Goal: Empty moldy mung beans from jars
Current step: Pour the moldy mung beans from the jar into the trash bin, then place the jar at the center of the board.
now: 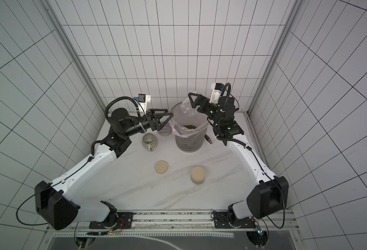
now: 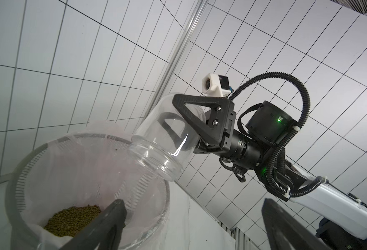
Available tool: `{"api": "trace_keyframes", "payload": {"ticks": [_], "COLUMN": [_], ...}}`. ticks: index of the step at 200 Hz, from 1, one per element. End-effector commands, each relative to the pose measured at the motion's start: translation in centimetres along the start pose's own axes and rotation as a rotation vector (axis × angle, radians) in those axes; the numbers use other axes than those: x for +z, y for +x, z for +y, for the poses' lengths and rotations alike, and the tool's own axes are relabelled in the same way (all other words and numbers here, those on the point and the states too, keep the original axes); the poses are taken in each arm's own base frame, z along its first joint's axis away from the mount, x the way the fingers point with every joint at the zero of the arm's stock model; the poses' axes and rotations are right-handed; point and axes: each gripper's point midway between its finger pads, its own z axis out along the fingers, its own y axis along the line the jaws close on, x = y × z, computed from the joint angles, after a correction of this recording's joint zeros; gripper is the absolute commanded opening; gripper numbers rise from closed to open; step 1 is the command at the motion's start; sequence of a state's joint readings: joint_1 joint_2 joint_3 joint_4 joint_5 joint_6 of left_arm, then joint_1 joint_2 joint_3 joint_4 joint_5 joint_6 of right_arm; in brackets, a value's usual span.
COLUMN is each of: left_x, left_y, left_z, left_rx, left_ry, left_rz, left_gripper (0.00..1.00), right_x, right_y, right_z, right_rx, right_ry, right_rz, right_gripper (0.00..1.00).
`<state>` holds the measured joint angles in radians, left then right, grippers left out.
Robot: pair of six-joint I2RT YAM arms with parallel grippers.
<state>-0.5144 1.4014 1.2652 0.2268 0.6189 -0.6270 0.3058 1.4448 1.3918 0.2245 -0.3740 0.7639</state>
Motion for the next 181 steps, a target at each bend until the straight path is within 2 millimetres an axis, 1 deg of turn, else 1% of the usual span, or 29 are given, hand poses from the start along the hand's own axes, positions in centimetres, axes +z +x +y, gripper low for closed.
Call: {"api": "trace_keyframes", "payload": {"ticks": [1, 13, 31, 55, 74, 130, 148, 160, 169, 177, 181], "left_x": [2.3, 3.1, 3.6, 4.7, 5.1, 6.7, 6.9, 7.3, 7.5, 7.6, 7.7], "left_y": [-1.1, -1.3, -2.1, -2.2, -2.5, -1.6, -1.7, -1.3, -1.0, -0.8, -0.7], "left_z": [-1.2, -1.6, -2.0, -1.9, -2.1, -1.3, -1.4, -1.4, -1.3, -1.3, -1.3], "left_rx": [-0.111, -0.133, -0.155, -0.154, -0.149, -0.171, -0.172, -0.182, -0.194, -0.202, -0.203], "left_ry": [0.069, 0.107, 0.143, 0.172, 0.196, 0.205, 0.21, 0.217, 0.221, 0.223, 0.225], "left_rz": [-0.035, -0.058, -0.1, -0.086, -0.091, -0.054, -0.051, -0.033, -0.02, -0.014, -0.012], "left_gripper": [0.98, 0.98, 0.98, 0.98, 0.98, 0.98, 0.94, 0.91, 0.89, 0.84, 0.8], "right_x": [-0.8, -0.7, -0.8, -1.0, -1.1, -1.2, -1.2, -1.2, -1.2, -1.1, -1.1], "right_y": [-1.9, -1.8, -1.4, -1.0, -0.6, -0.2, -0.1, -0.2, -0.3, -0.4, -0.4], "right_z": [3.0, 3.1, 2.9, 2.9, 2.6, 3.1, 3.1, 2.9, 3.2, 3.2, 3.3], "right_rx": [0.127, 0.15, 0.173, 0.205, 0.227, 0.262, 0.261, 0.256, 0.248, 0.242, 0.237], "right_ry": [-0.149, -0.162, -0.163, -0.176, -0.177, -0.214, -0.218, -0.214, -0.22, -0.224, -0.227], "right_rz": [-0.052, -0.048, -0.038, -0.029, -0.022, -0.003, 0.002, -0.002, -0.005, -0.004, -0.001], "right_gripper": [0.68, 0.67, 0.67, 0.67, 0.67, 0.67, 0.67, 0.67, 0.67, 0.67, 0.67]}}
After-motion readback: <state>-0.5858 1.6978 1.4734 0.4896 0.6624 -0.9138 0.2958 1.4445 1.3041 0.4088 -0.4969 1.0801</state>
